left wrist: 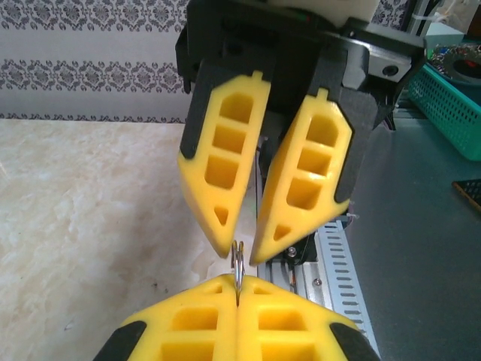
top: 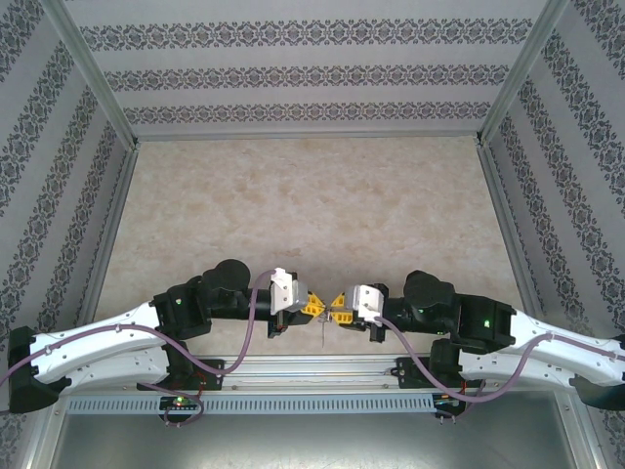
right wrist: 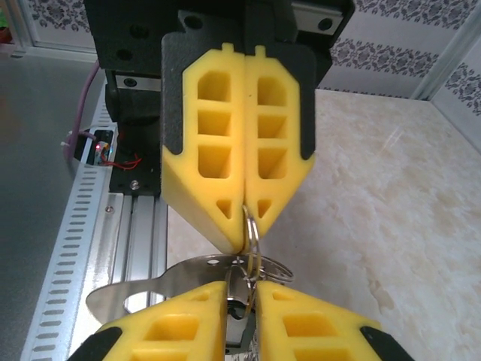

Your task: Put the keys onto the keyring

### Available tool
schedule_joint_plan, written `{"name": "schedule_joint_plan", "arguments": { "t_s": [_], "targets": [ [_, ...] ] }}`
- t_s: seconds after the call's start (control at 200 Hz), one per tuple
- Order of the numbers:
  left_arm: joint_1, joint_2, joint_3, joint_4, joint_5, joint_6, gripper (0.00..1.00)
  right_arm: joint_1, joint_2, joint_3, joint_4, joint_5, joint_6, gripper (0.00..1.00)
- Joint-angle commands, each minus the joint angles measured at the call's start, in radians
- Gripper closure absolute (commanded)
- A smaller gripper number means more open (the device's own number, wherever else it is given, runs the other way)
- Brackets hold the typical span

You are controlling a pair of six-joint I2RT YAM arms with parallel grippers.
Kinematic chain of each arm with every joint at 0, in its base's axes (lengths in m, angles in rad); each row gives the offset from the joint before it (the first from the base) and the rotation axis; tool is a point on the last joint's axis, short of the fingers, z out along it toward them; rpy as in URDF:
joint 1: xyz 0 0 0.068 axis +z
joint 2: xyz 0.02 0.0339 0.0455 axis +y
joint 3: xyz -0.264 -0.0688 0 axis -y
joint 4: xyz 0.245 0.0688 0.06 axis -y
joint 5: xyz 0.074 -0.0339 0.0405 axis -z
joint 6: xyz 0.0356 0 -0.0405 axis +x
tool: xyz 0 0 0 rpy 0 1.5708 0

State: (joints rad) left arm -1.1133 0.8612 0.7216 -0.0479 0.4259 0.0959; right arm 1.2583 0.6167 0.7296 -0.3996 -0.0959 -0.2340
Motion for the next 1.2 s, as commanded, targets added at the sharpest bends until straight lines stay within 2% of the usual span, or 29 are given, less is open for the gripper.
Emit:
{"name": "schedule_joint_plan", "arguments": {
  "t_s": [0.0,0.175,0.47,0.784,0.944,1.194],
  "targets": [
    [-0.008,-0.017,-0.014,0.097,0.025,-0.019,1.0,-0.01,0.003,-0.015,0.026,-0.03,0.021,0.82],
    [-0.008,-0.013,-0.017,0.107,0.028,-0.021,1.0,-0.008,0.002,-0.018,0.027,-0.031,0.021,0.88],
    [-0.008,-0.034,-0.038,0.158,0.065,-0.032,1.0,-0.011,-0.003,-0.024,0.03,-0.016,0.02,0.91],
    [-0.008,-0.063,-0.056,0.169,0.066,-0.028,1.0,-0.014,-0.038,-0.036,0.045,0.005,0.023,0.86],
    [-0.008,-0.057,-0.052,0.169,0.071,-0.028,1.0,-0.016,-0.04,-0.036,0.05,0.002,0.027,0.92],
    [-0.008,-0.053,-0.042,0.148,0.065,-0.017,1.0,-0.017,-0.008,-0.027,0.056,-0.027,0.018,0.93]
  ]
}}
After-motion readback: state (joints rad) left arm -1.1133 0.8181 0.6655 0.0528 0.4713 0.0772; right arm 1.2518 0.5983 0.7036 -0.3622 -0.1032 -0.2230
